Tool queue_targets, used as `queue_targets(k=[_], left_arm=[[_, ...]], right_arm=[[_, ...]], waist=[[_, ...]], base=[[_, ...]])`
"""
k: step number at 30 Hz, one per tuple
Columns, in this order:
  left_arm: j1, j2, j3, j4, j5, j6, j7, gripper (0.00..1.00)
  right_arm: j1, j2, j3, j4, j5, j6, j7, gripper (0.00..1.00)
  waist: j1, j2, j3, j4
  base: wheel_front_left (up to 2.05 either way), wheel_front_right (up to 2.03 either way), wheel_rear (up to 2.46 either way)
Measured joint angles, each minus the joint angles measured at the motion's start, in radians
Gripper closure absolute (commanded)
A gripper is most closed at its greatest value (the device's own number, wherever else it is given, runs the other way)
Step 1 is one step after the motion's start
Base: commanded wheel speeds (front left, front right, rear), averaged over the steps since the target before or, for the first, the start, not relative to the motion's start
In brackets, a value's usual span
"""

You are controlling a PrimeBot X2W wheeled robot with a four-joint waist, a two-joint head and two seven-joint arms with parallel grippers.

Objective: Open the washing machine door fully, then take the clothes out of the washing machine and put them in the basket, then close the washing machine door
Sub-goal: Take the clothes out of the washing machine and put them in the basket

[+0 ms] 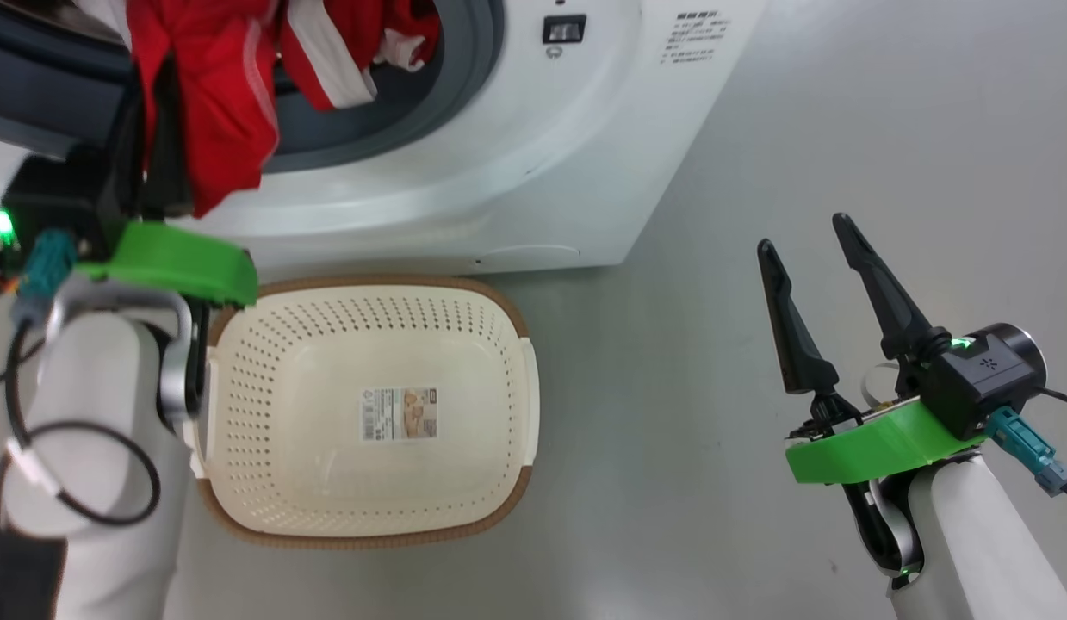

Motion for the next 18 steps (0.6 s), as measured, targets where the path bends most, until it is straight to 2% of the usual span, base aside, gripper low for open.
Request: queue_targets(k=[9,18], left_arm=[[0.181,-0.009,0.028,-0.193,-0.002,0.009,-0.004,1.00],[0.334,-0.028,0.040,-0.303,-0.002,0.018,-0.004,1.00]], right_arm=[[0.041,0.001,-0.002,0.021,0.000,0.000,0.000,0.00],[0.082,0.001,0.001,0.035,0.000,0.000,0.000,0.00]], waist=[[0.0000,0.0000,-0.087,0.009],[0.0000,0.0000,-0.166,0.017]], base=[[0.00,0.00,0.00],[0.00,0.00,0.00]])
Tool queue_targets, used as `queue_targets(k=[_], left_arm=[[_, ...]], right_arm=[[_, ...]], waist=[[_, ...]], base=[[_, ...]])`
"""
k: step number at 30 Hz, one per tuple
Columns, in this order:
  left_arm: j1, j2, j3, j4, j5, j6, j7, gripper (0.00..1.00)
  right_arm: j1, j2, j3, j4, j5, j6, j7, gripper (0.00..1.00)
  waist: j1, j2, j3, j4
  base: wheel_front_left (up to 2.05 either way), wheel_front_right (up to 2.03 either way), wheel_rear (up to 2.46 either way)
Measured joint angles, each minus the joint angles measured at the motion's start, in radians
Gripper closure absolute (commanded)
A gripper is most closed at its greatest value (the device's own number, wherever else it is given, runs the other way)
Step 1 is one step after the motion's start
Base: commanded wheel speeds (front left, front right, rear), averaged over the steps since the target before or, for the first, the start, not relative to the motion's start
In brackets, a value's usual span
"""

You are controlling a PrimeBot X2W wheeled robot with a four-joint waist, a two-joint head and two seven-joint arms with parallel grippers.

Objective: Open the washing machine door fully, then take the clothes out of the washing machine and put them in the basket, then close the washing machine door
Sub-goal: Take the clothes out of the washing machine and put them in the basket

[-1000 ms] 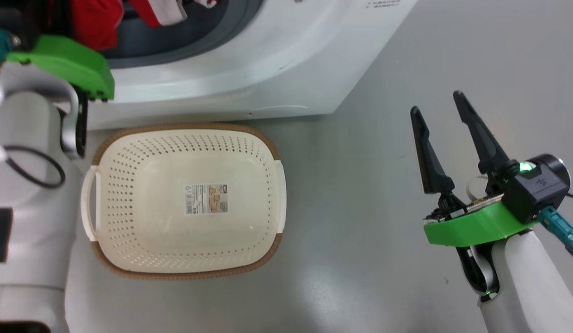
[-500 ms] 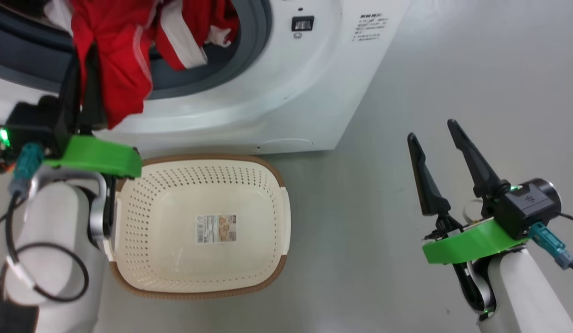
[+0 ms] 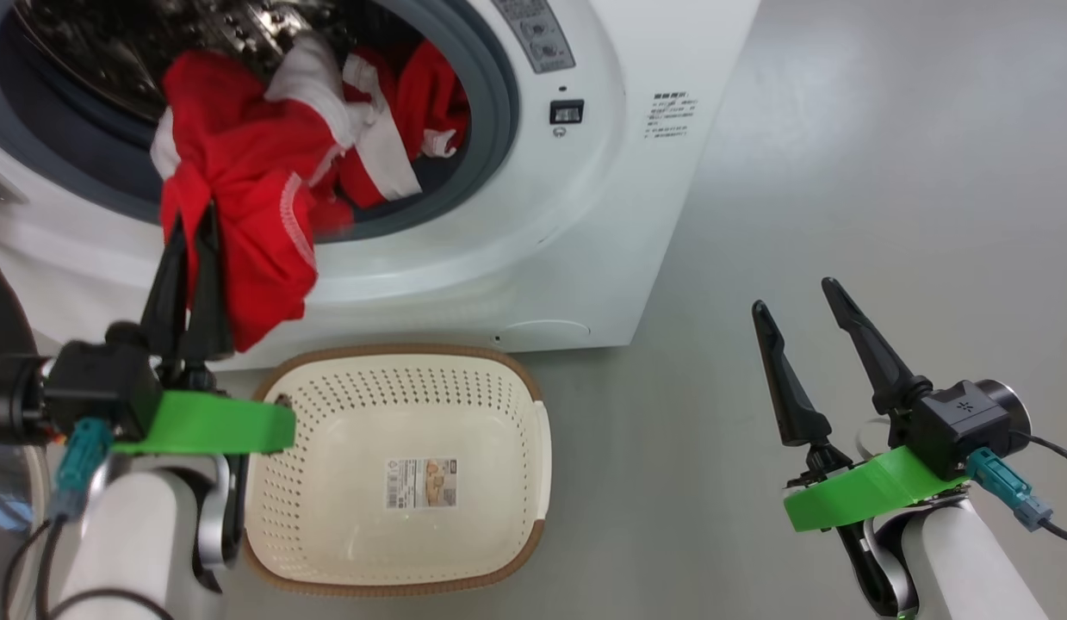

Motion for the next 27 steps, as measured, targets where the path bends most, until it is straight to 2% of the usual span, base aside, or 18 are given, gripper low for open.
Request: queue_targets(k=[8,23,27], left_arm=[[0.112,-0.008,0.003,-0.127,0.003,0.017,0.000,1.00],[0.261,-0.024,-0.012,-0.373,0.010,0.055,0.000,1.00],[0.290,-0.041,-0.032,-0.368,0.000,0.055,0.002,1.00]], right_arm=[[0.009,0.001,0.011,0.003,0.000,0.000,0.000,0.00],[0.016,0.001,0.021,0.008,0.000,0.000,0.000,0.00],[0.016,0.001,0.018,0.008,0.000,0.000,0.000,0.00]], waist=[[0.0000,0.0000,-0.052,0.001],[0.0000,-0.0001,-0.065,-0.012],[0.0000,-0.0001,-0.061,-0.010]], base=[[0.00,0.00,0.00],[0.00,0.00,0.00],[0.00,0.00,0.00]])
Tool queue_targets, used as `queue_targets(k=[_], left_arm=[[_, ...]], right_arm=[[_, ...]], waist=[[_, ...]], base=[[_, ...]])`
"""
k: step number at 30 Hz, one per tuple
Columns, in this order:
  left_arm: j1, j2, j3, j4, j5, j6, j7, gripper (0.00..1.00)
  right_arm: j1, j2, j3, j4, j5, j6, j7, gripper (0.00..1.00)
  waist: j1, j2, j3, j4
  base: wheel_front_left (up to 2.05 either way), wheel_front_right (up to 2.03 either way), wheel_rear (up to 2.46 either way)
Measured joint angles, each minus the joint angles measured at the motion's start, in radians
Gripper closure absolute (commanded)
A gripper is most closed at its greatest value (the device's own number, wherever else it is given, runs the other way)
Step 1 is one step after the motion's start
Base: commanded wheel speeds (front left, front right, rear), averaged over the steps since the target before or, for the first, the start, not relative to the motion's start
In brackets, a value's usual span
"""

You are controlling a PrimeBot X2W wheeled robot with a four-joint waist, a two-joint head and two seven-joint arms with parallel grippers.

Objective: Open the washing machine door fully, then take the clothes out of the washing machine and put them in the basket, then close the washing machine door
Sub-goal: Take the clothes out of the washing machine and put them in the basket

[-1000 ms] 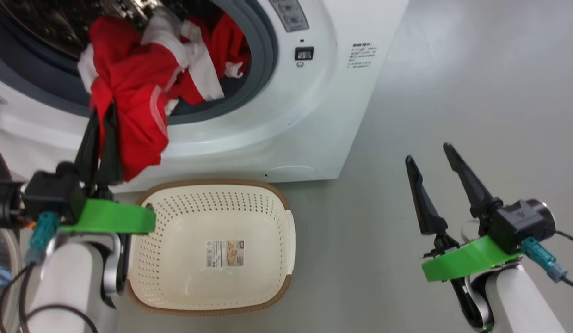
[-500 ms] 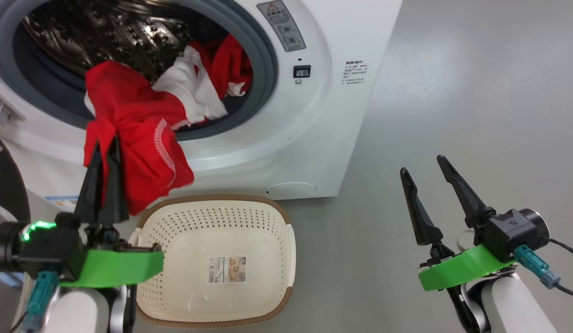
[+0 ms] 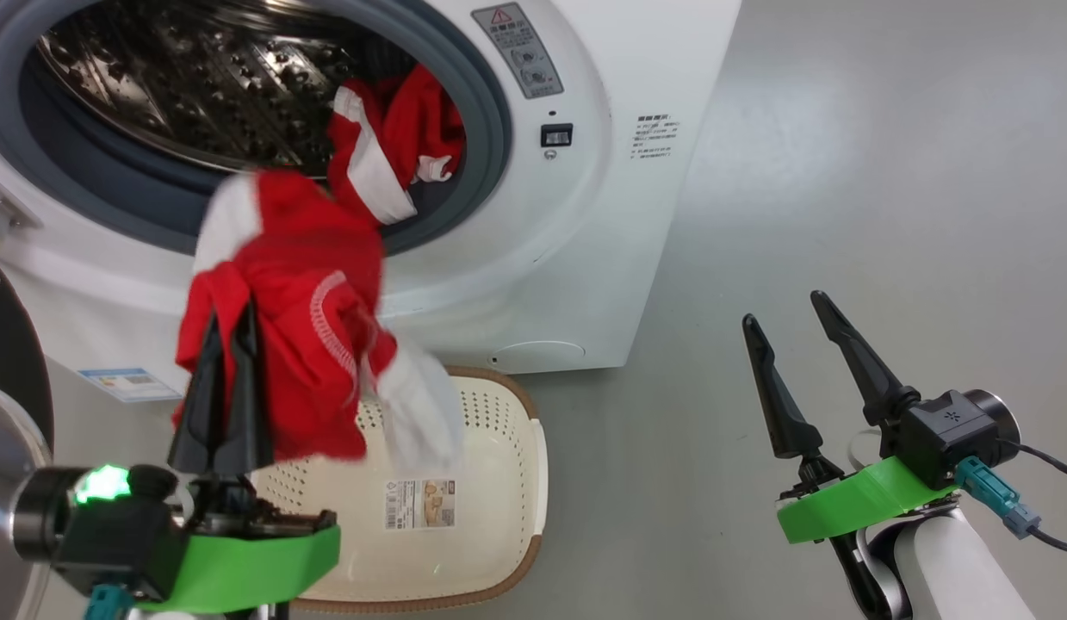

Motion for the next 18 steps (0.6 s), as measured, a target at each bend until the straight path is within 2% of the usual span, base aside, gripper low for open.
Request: queue_targets(k=[5,12,18], left_arm=[[0.005,-0.010,-0.015,0.094,-0.035,-0.004,0.005,1.00],[-0.014,-0.033,-0.035,0.304,-0.063,-0.015,0.005,1.00],[-0.115,-0.048,-0.057,0.499,-0.108,-0.048,0.004,1.00]], right_arm=[[0.000,0.000,0.000,-0.002,0.000,0.000,0.000,0.00],[-0.003,0.000,-0.001,-0.002,-0.001,0.000,0.000,0.00],[-0.030,0.000,-0.008,-0.007,-0.002,0.000,0.000,0.00]], waist=[[0.0000,0.0001,0.017,0.002],[0.0000,0.0000,0.063,0.004],[0.0000,0.0000,0.113,0.003]], base=[[0.00,0.00,0.00],[0.00,0.00,0.00],[0.00,0.00,0.00]])
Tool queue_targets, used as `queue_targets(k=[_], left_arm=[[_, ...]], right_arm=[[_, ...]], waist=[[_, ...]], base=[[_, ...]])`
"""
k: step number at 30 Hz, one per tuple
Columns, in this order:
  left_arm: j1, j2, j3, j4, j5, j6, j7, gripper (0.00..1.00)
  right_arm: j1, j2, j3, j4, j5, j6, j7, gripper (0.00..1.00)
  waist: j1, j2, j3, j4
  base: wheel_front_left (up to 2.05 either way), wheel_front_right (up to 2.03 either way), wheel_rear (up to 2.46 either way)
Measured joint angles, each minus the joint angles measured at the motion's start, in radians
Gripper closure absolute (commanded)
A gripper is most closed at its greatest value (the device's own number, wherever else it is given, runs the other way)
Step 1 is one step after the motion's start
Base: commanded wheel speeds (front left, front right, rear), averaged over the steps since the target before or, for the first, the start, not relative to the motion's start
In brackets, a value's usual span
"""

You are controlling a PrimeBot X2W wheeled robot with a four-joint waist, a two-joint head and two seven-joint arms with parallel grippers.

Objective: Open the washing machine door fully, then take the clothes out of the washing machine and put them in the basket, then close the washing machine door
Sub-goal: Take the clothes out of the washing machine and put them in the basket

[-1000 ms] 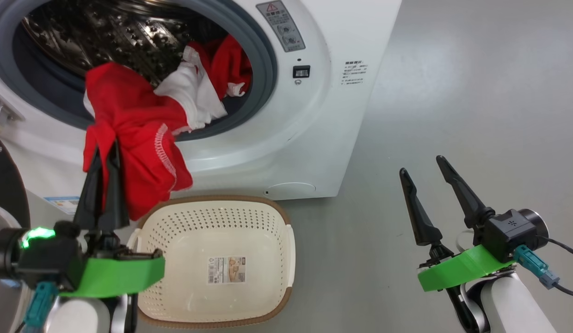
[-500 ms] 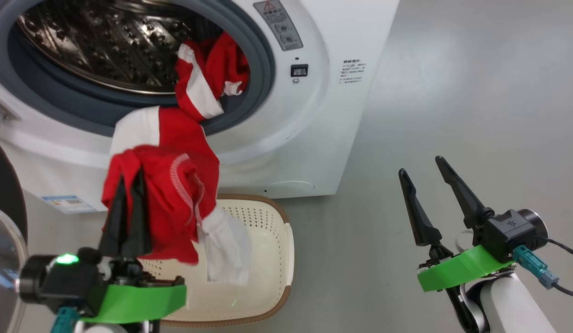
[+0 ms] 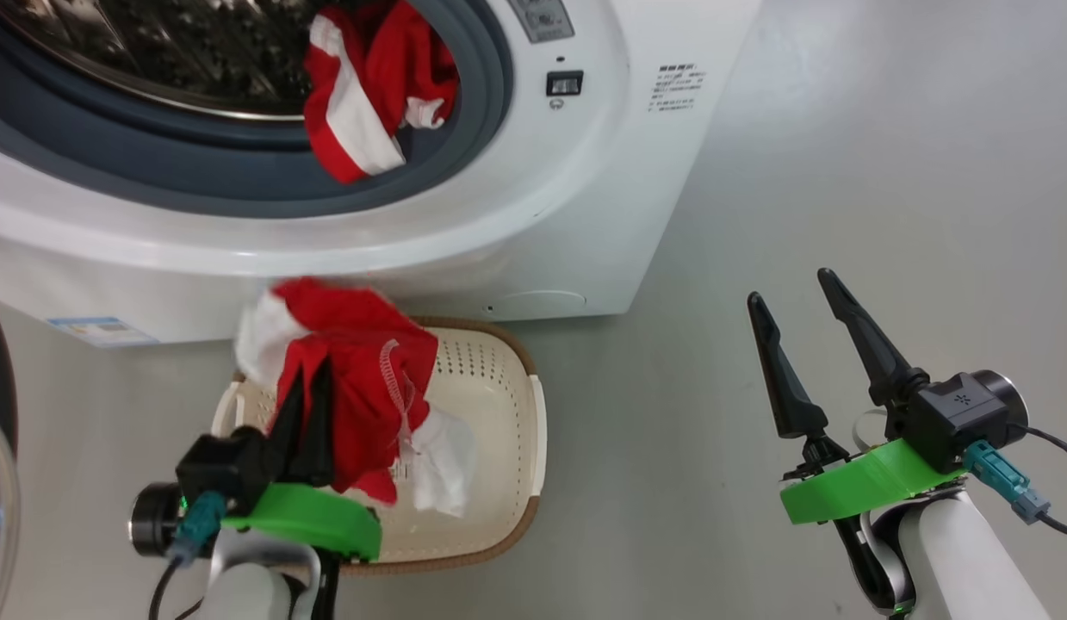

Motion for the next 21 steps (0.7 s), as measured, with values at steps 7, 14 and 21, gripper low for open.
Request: queue_targets(k=[7,14,21], left_arm=[[-0.141,-0.017,-0.005,0.276,-0.079,-0.019,0.042,1.00],[-0.287,-0.023,-0.009,0.539,-0.131,-0.044,0.124,1.00],[-0.425,-0.030,-0.007,0.739,-0.174,-0.096,0.206,1.00]], right_arm=[[-0.021,0.000,-0.005,-0.001,-0.002,0.000,0.000,0.00],[-0.055,0.000,-0.005,-0.005,-0.001,0.000,0.000,0.00],[-0.057,0.000,-0.007,-0.015,-0.001,0.000,0.000,0.00]], waist=[[0.0000,0.0000,0.063,-0.009],[0.0000,0.0000,0.117,-0.030],[0.0000,0.0000,0.175,-0.049]], base=[[0.00,0.00,0.00],[0.00,0.00,0.00],[0.00,0.00,0.00]])
